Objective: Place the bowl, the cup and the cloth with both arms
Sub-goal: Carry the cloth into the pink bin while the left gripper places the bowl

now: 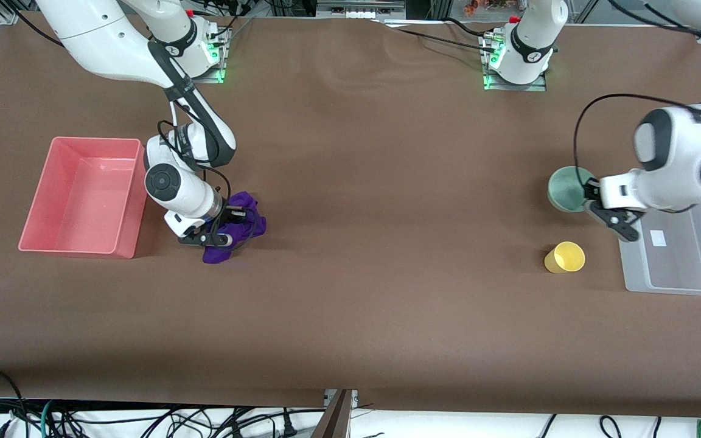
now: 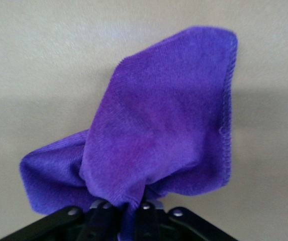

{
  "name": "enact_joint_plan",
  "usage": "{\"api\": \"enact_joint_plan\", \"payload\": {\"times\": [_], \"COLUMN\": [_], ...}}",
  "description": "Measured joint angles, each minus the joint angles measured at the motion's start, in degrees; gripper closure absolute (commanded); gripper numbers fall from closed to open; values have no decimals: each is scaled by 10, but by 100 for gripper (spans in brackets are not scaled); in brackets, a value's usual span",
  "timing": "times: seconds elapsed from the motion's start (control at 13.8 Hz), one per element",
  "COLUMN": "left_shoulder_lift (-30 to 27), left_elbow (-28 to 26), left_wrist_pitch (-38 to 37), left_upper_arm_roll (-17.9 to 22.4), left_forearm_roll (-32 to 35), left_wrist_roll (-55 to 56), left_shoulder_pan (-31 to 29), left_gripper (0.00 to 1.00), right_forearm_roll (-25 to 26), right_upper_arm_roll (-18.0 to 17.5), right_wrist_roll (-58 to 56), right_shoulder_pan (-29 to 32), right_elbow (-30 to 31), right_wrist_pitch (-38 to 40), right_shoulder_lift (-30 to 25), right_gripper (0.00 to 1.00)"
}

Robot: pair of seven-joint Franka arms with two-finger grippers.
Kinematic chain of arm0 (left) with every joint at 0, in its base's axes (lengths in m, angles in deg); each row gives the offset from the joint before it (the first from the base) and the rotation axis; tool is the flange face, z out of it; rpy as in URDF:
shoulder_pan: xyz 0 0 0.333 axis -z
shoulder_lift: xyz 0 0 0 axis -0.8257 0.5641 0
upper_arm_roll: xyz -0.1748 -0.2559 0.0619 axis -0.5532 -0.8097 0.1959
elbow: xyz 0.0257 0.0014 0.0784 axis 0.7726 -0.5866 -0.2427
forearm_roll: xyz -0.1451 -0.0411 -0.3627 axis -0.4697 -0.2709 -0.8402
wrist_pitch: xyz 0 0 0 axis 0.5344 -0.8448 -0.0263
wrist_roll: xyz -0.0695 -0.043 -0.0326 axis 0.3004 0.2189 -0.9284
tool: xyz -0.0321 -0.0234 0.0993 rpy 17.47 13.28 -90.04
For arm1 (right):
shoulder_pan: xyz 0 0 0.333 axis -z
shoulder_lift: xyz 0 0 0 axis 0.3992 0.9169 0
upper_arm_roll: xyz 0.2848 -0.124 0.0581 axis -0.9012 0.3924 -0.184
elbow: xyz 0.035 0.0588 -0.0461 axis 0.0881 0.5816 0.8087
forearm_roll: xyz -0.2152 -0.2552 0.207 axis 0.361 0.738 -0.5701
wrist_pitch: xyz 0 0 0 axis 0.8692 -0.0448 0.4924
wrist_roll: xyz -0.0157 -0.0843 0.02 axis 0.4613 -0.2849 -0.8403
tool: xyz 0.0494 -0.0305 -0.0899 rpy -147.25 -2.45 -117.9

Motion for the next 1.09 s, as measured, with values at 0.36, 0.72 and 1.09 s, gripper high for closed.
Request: {"api": "enact_joint_plan", "payload": {"times": [0.36,0.72,1.09], "left_shoulder_lift": [17,125,215], "left_elbow": [131,143,153], "left_wrist_pitch": [-83,72,167], "left_upper_arm_roll": [11,14,13], "left_forearm_roll": [60,70,53], "left_wrist_roll": [-65,-151,-182], "left_shoulder_pan": [-53,-157,-197], "left_gripper": [100,100,98], "right_forearm_roll": [10,11,11], "right_upper_arm_roll": [21,141,273], "right_wrist_roll": [-64,-228,-364], "right_shoulder_pan": [18,32,39], "right_elbow": [-131,-273,-270], "right_wrist_pitch": [268,549,574], "right_shoulder_lift": [-60,-101,-95], "right_gripper": [100,100,100]}}
